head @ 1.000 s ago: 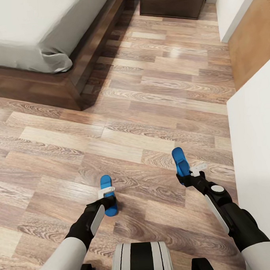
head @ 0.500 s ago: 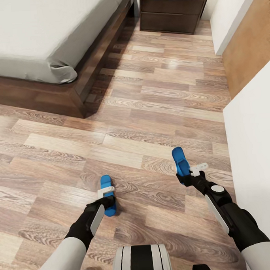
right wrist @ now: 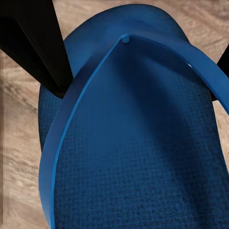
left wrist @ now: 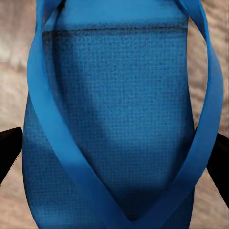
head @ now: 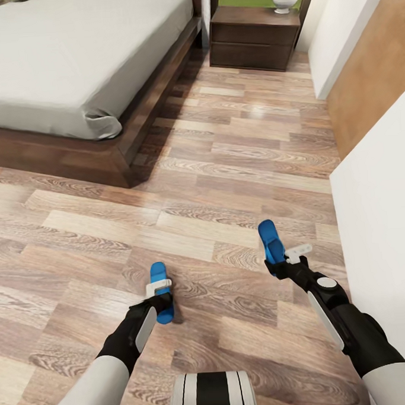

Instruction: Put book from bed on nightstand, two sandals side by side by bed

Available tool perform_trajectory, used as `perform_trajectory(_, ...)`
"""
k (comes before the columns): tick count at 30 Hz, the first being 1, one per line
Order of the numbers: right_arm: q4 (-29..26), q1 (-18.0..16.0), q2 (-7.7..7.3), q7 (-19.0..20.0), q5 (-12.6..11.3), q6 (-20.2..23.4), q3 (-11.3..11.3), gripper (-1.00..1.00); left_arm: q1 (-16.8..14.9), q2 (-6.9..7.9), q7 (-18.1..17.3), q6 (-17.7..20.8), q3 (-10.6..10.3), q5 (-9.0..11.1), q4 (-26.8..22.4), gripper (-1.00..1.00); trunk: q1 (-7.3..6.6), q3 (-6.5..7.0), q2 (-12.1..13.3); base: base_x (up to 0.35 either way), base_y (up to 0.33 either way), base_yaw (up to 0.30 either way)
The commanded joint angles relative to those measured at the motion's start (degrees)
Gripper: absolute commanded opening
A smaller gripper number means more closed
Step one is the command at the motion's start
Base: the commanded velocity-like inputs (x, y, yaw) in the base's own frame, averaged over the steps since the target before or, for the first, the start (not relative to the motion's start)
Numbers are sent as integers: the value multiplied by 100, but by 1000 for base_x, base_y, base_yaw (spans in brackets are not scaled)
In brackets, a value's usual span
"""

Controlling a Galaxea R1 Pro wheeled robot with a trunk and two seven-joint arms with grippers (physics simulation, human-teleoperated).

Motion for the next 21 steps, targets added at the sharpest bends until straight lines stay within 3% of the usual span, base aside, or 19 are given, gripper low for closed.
perform_trajectory(1, -8, -2, -5, -10, -46, 31, 7, -100, 2, -4, 22, 27, 9, 60, -10, -100, -3, 19, 0, 0, 0, 0)
perform_trajectory(21, -70, -2, -5, -5, -46, 38, -4, -100, 4, -15, 8, 27, 8, 59, -11, -100, -55, 462, 27, 0, 0, 0)
